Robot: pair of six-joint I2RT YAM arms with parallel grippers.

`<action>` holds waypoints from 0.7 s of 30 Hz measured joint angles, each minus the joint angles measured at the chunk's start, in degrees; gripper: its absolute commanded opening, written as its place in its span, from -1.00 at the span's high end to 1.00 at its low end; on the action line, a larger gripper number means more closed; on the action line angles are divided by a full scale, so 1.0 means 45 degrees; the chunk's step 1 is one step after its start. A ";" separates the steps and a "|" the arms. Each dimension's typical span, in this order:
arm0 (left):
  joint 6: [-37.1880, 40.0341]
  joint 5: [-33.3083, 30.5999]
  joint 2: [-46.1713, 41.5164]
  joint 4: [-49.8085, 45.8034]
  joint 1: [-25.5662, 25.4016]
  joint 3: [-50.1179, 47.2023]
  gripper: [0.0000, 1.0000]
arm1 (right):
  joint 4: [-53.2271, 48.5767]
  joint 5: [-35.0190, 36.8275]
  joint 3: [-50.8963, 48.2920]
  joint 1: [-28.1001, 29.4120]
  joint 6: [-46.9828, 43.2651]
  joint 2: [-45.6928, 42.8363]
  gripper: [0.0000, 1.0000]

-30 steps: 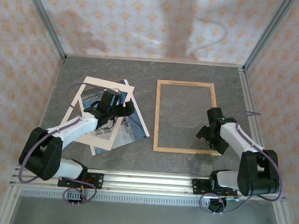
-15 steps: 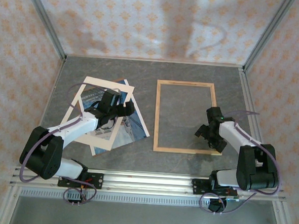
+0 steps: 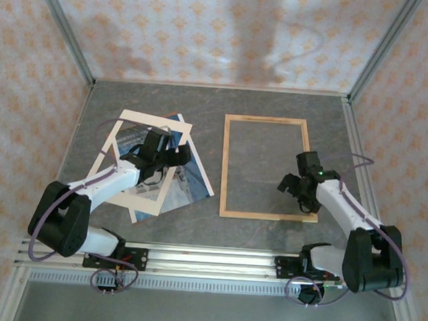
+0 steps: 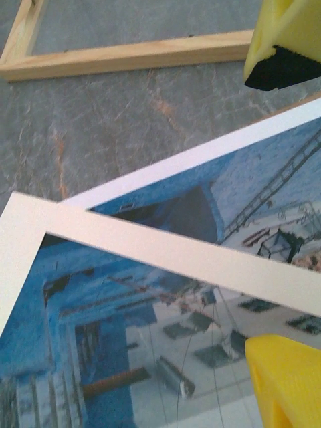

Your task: Put the photo into the frame

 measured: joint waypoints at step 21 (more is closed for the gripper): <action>-0.1069 -0.0063 0.2973 -0.0593 0.5945 0.1171 -0.85 | 0.5149 -0.1535 1.1798 0.6994 0.0311 1.2381 -0.77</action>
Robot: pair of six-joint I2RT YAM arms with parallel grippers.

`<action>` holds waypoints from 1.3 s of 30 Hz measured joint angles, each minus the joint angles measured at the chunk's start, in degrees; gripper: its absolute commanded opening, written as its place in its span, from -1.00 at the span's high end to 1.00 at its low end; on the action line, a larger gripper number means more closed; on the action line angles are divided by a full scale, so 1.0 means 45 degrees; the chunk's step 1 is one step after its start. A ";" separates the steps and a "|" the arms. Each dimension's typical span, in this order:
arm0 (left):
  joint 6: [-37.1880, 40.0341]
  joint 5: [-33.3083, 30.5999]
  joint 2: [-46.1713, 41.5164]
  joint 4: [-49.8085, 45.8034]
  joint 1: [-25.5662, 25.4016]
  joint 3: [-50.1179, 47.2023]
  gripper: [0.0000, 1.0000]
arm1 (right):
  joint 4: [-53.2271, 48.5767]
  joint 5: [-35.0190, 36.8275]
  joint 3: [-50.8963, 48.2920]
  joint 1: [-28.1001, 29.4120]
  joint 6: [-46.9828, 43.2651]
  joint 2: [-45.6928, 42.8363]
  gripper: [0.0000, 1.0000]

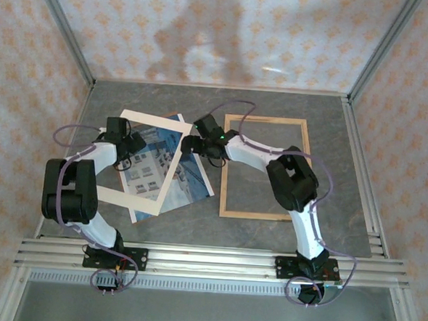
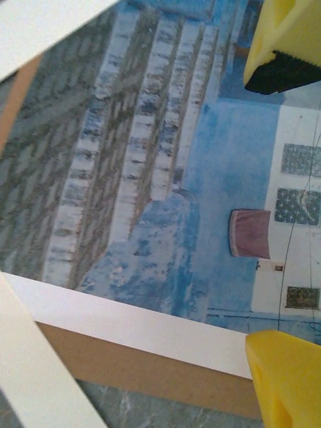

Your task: Put the photo into the frame

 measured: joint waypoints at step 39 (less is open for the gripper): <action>0.0840 0.1064 0.5493 -0.1098 0.1928 0.6513 -0.87 | -0.0685 -0.0296 0.8573 -0.0928 0.3973 0.5989 -0.21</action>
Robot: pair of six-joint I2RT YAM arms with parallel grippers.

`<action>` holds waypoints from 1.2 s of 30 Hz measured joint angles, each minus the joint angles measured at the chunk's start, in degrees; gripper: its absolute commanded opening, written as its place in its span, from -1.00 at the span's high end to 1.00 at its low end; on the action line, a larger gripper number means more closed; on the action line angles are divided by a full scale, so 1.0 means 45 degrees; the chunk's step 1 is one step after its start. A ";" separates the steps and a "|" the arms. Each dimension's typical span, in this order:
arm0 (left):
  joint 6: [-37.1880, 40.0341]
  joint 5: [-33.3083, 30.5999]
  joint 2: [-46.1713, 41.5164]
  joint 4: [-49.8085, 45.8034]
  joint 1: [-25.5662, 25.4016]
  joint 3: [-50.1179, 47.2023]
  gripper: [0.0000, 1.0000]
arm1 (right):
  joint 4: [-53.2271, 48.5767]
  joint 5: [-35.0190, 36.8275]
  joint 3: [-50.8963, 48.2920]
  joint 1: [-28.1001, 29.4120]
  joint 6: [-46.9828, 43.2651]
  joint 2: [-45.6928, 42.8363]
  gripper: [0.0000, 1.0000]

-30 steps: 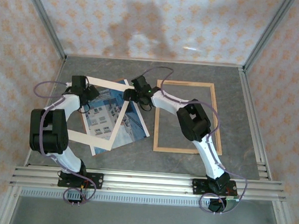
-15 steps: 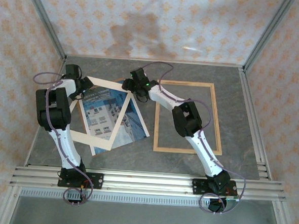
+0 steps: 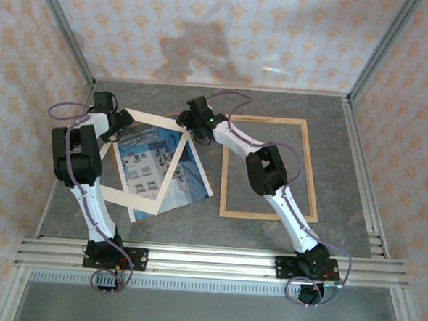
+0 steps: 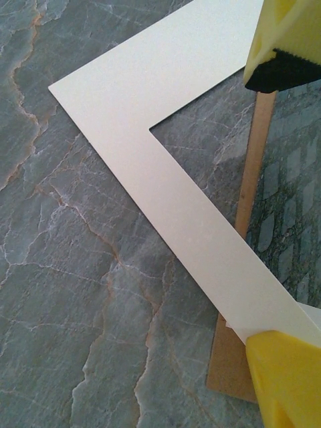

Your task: Put the photo into the frame

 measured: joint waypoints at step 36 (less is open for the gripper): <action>0.0083 0.0583 -0.1005 0.0481 0.0024 -0.1224 -0.86 | 0.2919 -0.1477 -0.3332 -0.0102 -0.0457 -0.2113 1.00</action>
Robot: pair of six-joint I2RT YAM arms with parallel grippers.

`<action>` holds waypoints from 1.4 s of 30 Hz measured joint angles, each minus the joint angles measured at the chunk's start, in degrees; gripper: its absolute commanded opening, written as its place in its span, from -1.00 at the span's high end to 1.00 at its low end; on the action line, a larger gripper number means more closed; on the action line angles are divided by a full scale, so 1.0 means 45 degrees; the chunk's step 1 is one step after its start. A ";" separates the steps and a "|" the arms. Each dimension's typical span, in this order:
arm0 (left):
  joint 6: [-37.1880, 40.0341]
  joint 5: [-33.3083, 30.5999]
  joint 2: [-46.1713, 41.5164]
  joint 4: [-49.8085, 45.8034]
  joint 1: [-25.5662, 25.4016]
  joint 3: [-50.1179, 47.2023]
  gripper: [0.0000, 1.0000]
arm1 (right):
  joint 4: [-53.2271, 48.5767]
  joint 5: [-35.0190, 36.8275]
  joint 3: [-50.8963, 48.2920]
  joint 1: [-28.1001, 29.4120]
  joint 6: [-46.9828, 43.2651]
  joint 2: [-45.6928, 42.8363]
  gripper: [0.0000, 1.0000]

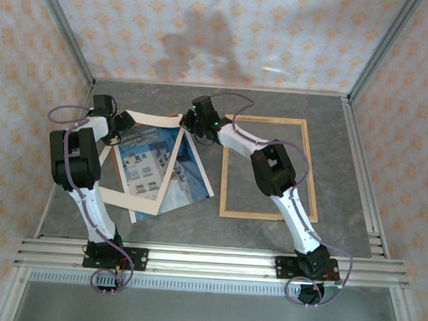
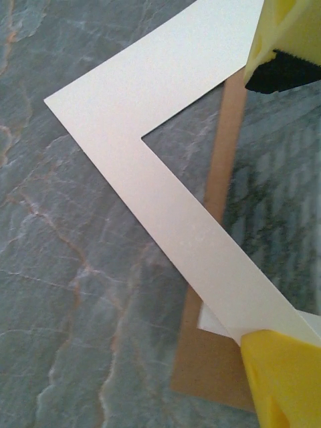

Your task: Put the photo into the frame

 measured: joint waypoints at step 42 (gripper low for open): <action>-0.1608 0.1263 -0.6975 0.2710 -0.6042 -0.5421 -0.85 | -1.1929 -0.5003 0.0175 -1.0049 -1.1502 -0.4109 1.00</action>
